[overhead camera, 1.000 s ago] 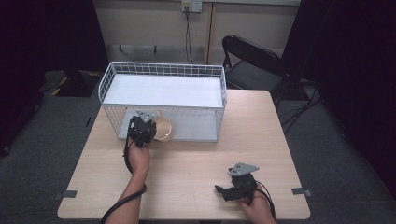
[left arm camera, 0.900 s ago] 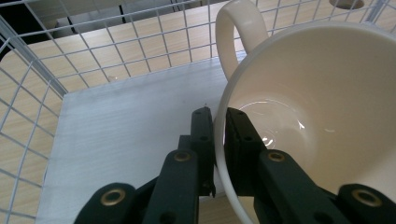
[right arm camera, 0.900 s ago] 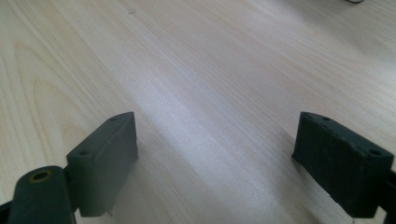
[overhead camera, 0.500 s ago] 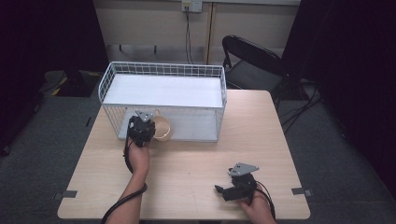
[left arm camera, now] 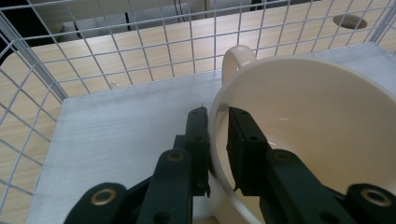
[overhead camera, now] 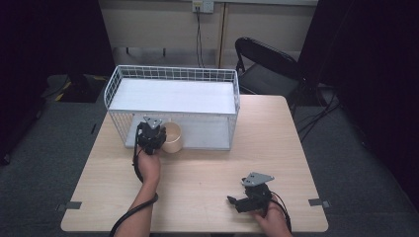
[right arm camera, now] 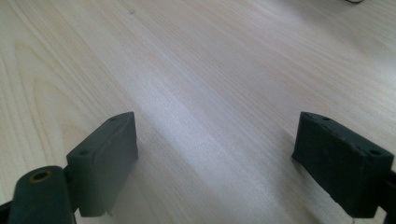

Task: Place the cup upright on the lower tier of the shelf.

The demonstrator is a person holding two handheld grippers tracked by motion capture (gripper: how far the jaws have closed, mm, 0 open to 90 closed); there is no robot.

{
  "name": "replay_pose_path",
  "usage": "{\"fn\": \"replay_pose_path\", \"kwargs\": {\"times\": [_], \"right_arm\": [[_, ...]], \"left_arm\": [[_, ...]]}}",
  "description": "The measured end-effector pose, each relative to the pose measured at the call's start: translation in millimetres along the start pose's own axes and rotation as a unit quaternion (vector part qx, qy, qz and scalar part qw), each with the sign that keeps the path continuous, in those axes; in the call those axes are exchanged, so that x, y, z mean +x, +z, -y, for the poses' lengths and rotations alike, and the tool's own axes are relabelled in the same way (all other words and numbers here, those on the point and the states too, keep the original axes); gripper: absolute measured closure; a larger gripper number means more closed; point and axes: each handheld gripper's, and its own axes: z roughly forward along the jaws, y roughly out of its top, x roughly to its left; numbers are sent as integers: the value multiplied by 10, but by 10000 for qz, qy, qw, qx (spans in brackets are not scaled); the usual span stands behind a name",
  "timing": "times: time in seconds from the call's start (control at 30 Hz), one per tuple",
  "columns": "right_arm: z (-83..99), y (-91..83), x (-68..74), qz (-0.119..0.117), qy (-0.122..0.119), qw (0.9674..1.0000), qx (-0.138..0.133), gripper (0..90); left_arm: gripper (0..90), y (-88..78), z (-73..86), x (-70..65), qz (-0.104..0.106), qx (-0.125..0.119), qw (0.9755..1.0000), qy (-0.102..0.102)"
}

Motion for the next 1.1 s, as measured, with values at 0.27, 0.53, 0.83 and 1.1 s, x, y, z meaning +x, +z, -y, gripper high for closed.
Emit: {"fn": "replay_pose_path", "kwargs": {"times": [0.27,0.53,0.83,1.1], "right_arm": [[0,0,0,-1,-1,10000,-1,129],[0,0,0,0,0,10000,0,129],[0,0,0,0,0,10000,0,129],[0,0,0,1,-1,10000,-1,129]], "left_arm": [[644,-36,-54,-4,69,-127,9998,-110],[505,-71,-100,14,320,-34,9991,-268],[353,-136,-132,26,630,188,9973,-331],[282,-205,-124,77,856,248,9950,-442]]}}
